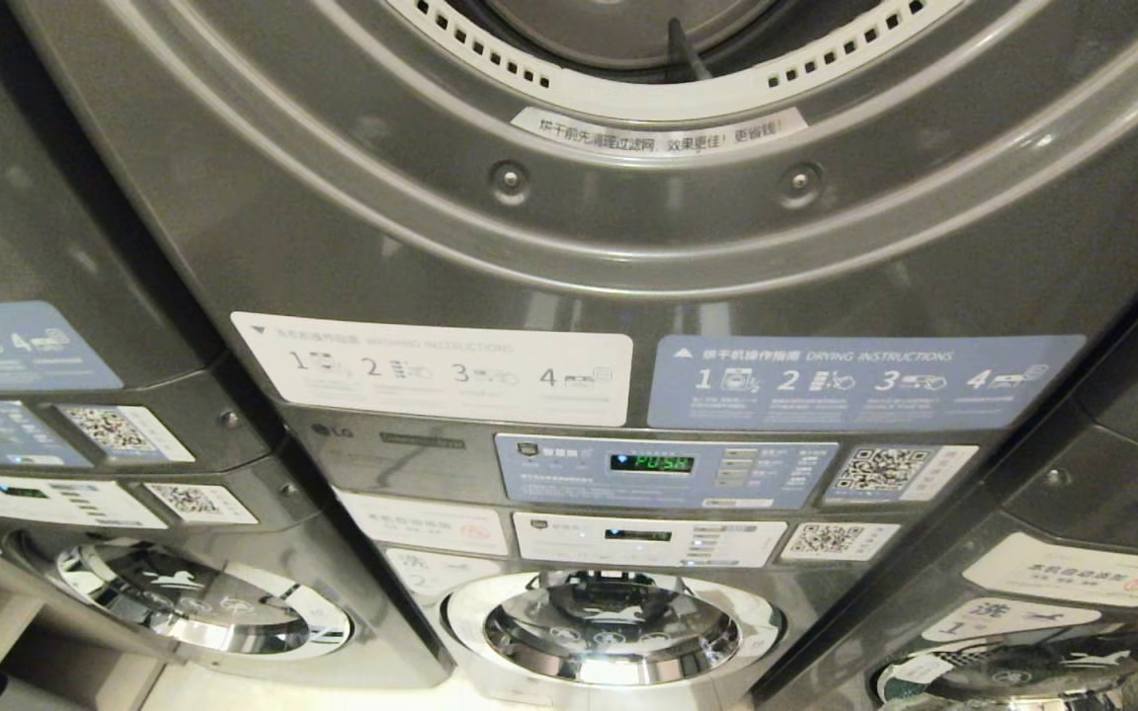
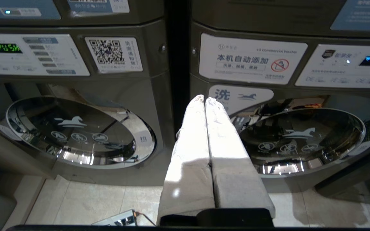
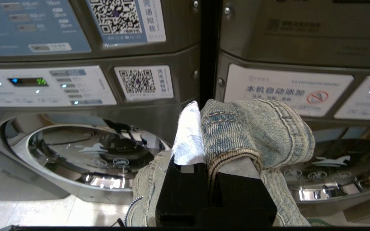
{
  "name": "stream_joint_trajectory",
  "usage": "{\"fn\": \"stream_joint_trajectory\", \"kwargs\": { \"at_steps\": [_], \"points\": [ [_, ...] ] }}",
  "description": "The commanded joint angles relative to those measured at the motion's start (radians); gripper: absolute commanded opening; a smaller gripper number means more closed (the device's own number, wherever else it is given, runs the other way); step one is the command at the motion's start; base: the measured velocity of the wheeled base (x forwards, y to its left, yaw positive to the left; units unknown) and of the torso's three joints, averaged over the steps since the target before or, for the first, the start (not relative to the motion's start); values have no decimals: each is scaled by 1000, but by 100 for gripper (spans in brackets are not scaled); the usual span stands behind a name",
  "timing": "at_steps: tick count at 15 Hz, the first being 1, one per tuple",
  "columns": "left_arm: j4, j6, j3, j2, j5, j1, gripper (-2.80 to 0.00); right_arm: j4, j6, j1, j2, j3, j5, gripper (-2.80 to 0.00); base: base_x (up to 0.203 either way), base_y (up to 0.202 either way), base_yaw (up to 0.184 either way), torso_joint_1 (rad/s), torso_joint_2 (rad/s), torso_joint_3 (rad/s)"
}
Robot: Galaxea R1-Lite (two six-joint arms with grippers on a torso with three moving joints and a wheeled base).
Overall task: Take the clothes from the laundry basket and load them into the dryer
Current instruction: Put the clothes in the dryer
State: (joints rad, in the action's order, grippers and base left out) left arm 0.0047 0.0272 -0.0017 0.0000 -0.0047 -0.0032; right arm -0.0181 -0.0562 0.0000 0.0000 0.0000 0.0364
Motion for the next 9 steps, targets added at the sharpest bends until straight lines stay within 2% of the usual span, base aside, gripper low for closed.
{"fn": "stream_joint_trajectory", "kwargs": {
  "at_steps": [1,4,9],
  "points": [
    [0,0,0,0,0,0,-280,0,-1,0,2,6,0,-280,191,0,-2,2,2,-2],
    [0,2,0,0,2,0,-280,0,-1,0,2,6,0,-280,177,0,-1,2,2,2],
    [1,16,0,0,1,0,-280,0,-1,0,2,6,-1,-280,0,0,0,-5,0,2]
  ]
}}
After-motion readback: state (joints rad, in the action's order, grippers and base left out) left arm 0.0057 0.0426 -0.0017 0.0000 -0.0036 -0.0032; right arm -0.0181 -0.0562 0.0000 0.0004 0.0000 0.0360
